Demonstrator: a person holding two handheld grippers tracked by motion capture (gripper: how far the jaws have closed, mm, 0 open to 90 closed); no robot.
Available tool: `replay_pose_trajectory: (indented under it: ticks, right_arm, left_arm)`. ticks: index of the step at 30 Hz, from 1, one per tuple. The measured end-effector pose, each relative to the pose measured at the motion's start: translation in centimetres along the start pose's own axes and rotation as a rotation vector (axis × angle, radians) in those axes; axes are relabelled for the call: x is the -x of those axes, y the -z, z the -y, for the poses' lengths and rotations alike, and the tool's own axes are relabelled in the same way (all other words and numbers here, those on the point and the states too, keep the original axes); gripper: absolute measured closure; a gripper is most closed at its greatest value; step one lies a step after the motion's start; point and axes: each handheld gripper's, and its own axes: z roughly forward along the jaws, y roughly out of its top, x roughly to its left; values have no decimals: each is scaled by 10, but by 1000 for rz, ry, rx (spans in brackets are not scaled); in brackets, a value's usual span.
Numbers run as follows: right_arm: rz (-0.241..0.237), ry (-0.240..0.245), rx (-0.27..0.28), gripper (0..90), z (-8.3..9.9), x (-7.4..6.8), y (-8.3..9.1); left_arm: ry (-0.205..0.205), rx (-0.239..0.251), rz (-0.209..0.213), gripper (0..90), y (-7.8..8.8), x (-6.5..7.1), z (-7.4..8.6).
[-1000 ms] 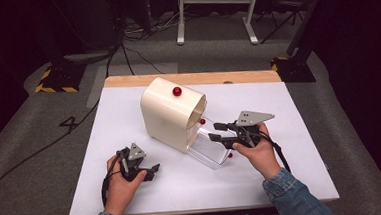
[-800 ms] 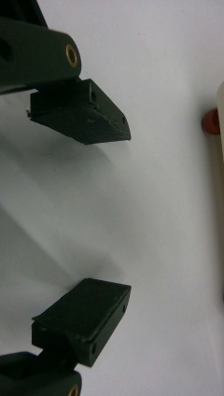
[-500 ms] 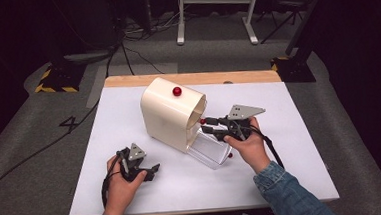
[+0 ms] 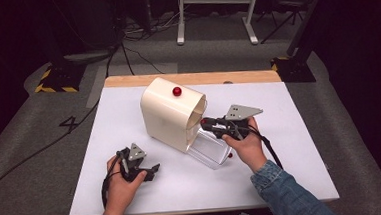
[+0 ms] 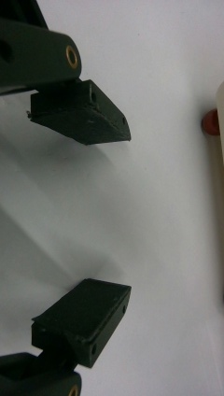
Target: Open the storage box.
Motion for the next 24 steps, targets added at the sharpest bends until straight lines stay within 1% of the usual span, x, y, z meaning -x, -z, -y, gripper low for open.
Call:
replay_pose_trajectory:
  ticks: [1,6,10,13,14,15,16,19,21,23,24]
  right_arm:
    - [0,0,0,746,0,0,0]
    - [8,12,1,746,-1,-3,14]
    - [10,14,4,746,0,-5,24]
    - [12,7,4,746,3,-5,31]
    - [12,7,4,746,3,-5,31]
    - [13,4,4,746,5,-6,36]
    - [13,4,4,746,5,-6,36]
    - [15,-2,6,746,9,-7,46]
    - [16,-2,7,746,10,-7,48]
    - [15,-8,11,746,12,-7,54]
    - [16,-8,11,746,13,-7,56]
  left_arm:
    - [0,0,0,226,0,0,0]
    - [-8,-1,-6,227,0,0,0]
    - [-5,-1,-3,226,0,0,0]
    - [-5,-2,-2,226,0,0,0]
    - [-5,-2,-2,226,0,0,0]
    - [0,-2,0,226,0,0,0]
    - [0,-2,0,226,0,0,0]
    - [1,-2,0,226,0,0,0]
    - [1,-2,0,226,0,0,0]
    - [0,-2,0,226,0,0,0]
    - [-5,-3,-3,226,0,0,0]
